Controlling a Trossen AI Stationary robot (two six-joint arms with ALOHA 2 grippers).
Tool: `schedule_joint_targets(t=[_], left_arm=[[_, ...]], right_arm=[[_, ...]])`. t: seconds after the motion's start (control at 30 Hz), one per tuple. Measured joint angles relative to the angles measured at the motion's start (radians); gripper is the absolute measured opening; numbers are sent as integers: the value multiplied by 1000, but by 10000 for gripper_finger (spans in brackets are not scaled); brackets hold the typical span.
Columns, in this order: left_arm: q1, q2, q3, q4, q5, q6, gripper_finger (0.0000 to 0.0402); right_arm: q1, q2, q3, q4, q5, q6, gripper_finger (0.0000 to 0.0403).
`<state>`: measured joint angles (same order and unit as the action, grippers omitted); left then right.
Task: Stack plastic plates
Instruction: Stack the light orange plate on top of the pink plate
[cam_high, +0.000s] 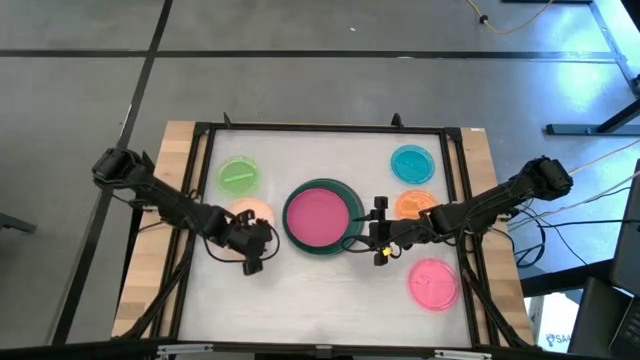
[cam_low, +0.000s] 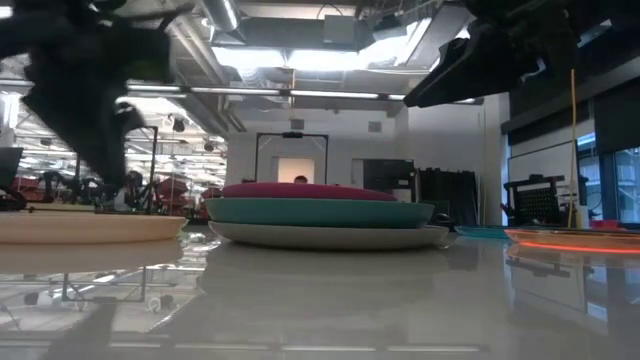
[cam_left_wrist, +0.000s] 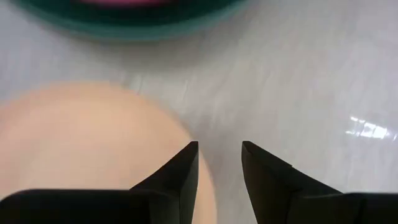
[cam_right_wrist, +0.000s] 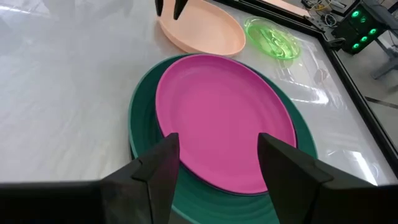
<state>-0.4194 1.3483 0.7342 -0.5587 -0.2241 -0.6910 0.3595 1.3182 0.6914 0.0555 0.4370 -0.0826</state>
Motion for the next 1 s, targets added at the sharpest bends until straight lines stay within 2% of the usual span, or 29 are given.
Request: schedule_joint_targets(t=[0.3,0.53,0.63,0.87,1.0], left_arm=[[-36,0,-112,148,4,-44,116],[-35,0,-176,190,-2,-66,114],[-35,0,-190,215,-4,-53,95],[-35,0,-192,235,-46,9,14],[-35,0,-171,218,-48,21,10]], right_arm=[[0,0,0,0,0,0,207],[0,0,0,0,0,0,207],[0,0,0,0,0,0,207],[0,0,0,-7,0,0,207],[0,0,0,-7,0,0,207]])
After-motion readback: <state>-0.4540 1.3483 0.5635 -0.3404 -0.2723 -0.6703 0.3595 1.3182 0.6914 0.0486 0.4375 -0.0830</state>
